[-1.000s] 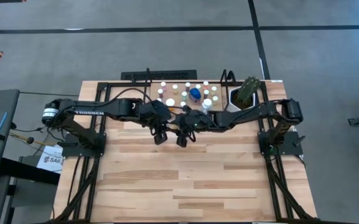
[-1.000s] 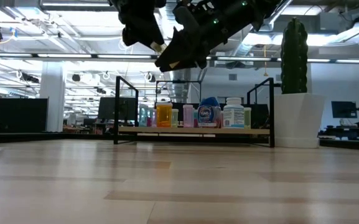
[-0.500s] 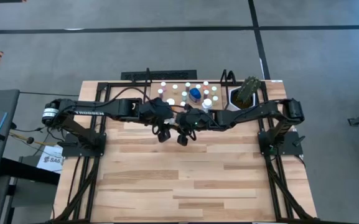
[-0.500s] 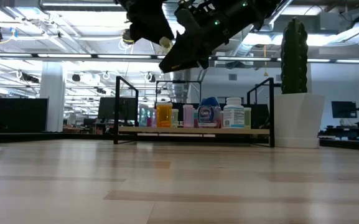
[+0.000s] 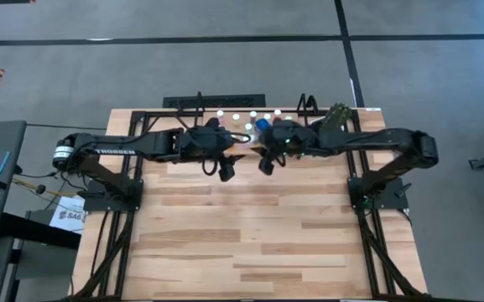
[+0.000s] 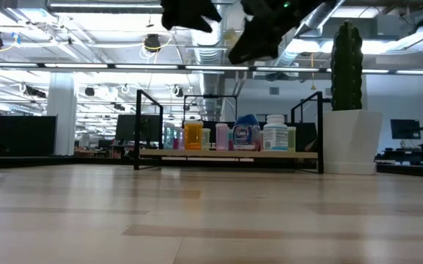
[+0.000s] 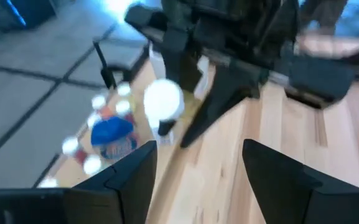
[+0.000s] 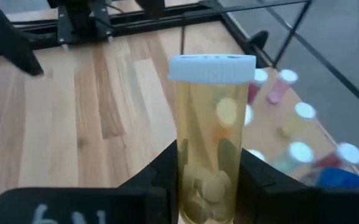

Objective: Pick and place medicine bottles onto shelf by color
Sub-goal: Put the yellow pill bottle on the shelf

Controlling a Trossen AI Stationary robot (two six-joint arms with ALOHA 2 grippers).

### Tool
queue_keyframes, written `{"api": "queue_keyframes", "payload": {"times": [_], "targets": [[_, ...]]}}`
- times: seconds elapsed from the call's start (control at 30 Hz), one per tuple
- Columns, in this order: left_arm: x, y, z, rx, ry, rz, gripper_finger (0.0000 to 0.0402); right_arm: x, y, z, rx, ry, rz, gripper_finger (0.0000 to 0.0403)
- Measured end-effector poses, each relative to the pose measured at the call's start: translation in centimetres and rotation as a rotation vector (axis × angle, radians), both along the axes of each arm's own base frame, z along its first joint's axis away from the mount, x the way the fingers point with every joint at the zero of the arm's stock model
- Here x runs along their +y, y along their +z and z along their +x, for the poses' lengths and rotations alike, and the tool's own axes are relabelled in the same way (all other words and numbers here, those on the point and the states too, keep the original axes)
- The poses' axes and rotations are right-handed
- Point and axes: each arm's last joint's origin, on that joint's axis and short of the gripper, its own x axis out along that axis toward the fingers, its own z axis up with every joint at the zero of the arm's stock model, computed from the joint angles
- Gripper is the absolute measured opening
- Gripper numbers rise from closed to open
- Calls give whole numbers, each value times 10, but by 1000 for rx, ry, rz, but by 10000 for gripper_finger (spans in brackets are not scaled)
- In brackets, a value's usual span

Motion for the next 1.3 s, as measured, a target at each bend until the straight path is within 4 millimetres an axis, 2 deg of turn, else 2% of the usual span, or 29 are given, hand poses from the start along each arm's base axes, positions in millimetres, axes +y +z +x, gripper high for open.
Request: {"api": "queue_keyframes", "payload": {"times": [0.17, 0.27, 0.37, 0.5, 0.63, 0.77, 0.83, 0.93, 1.07, 1.3], "targets": [[1, 5, 4, -61, 0, 15, 226, -4, 17, -12, -58, -18, -14, 111], [-2, -1, 7, -115, -10, 20, 226, 1, 23, -10, -139, 21, -71, 110], [-8, -5, 8, -164, -42, 47, 226, 6, 19, -12, -155, 55, -100, 110], [-14, -1, -5, -293, -51, 91, 226, 8, 7, -20, -212, 57, -113, 109], [-15, -23, -19, -393, -38, 82, 226, 10, -10, -28, -378, 60, -114, 109], [-16, -49, -31, -610, -26, 61, 226, 15, -26, -30, -621, 129, -73, 109], [-15, -62, -36, -669, -20, 57, 226, 20, -36, -29, -672, 138, -41, 109], [-16, -69, -39, -711, -42, 32, 226, 29, -46, -17, -711, 166, -1, 109], [-17, -73, -38, -664, -66, 6, 226, 42, -56, 7, -693, 209, 28, 109], [-23, -77, -37, -626, -155, -54, 226, 46, -59, 35, -687, 225, 37, 109]]}}
